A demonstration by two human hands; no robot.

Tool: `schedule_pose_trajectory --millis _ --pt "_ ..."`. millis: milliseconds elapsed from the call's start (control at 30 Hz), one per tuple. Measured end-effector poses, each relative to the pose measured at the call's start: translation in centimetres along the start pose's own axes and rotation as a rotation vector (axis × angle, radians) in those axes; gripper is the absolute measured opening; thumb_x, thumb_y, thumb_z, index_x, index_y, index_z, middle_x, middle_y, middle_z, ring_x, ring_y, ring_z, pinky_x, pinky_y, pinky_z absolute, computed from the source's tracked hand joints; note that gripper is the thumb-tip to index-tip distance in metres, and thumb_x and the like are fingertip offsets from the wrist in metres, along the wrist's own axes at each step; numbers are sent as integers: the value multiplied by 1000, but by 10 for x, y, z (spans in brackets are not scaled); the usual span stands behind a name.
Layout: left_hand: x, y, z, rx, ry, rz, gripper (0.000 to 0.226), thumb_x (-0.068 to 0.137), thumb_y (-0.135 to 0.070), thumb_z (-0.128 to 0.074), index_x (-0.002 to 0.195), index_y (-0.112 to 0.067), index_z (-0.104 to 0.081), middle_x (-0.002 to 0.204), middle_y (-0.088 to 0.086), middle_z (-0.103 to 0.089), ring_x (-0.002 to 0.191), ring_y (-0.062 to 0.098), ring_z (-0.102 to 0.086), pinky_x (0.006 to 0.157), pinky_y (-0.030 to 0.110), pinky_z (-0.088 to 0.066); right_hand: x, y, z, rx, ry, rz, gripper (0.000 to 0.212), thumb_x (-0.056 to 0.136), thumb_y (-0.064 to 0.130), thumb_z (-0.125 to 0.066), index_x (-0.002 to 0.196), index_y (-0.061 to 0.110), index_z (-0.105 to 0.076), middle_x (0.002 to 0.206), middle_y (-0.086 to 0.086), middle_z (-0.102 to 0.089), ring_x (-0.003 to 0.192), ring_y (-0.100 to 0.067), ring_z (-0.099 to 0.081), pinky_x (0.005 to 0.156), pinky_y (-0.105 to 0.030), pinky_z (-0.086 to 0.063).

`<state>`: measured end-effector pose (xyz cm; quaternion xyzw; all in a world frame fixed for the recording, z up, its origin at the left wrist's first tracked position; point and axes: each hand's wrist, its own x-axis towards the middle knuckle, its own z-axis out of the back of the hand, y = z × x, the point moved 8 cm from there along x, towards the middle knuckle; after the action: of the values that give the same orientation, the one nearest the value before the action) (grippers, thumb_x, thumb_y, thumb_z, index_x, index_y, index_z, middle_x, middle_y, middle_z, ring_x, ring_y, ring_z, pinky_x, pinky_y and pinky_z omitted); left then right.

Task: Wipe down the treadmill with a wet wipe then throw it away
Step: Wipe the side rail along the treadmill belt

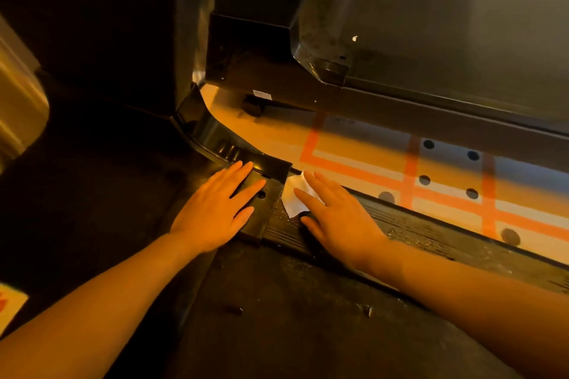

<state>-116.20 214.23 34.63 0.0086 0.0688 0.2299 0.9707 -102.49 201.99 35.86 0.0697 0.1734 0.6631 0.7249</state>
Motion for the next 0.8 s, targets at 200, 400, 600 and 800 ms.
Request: schedule_pose_trajectory --millis 200,400,600,800 --pt "0 0 -1 64 -24 -3 55 97 -45 -29 148 -26 -37 157 10 -29 145 27 -25 112 43 -19 12 -4 -24 6 31 39 60 102 42 -34 155 18 -19 163 -5 -6 149 -22 2 118 -35 2" --pt "0 -2 -2 109 -21 -14 55 98 -44 -26 149 -25 -33 158 11 -26 146 28 -22 113 44 -15 10 -2 -30 -66 -78 2 61 97 48 -29 148 16 -38 154 -12 -35 143 -30 -27 111 -45 -23" --pt "0 -1 -6 83 -28 -15 55 99 -43 -25 151 -26 -25 160 10 -21 148 28 -17 115 43 -18 17 10 -36 -67 -61 35 68 96 51 -24 149 9 -36 157 -12 -29 145 -29 -23 115 -45 -14" --pt "0 -2 -4 69 -35 -22 55 99 -39 -35 151 -24 -27 160 11 -22 148 29 -17 115 43 -17 25 10 -33 -69 -97 -28 74 94 56 -15 152 13 -29 161 -7 -20 149 -26 -14 116 -40 -9"
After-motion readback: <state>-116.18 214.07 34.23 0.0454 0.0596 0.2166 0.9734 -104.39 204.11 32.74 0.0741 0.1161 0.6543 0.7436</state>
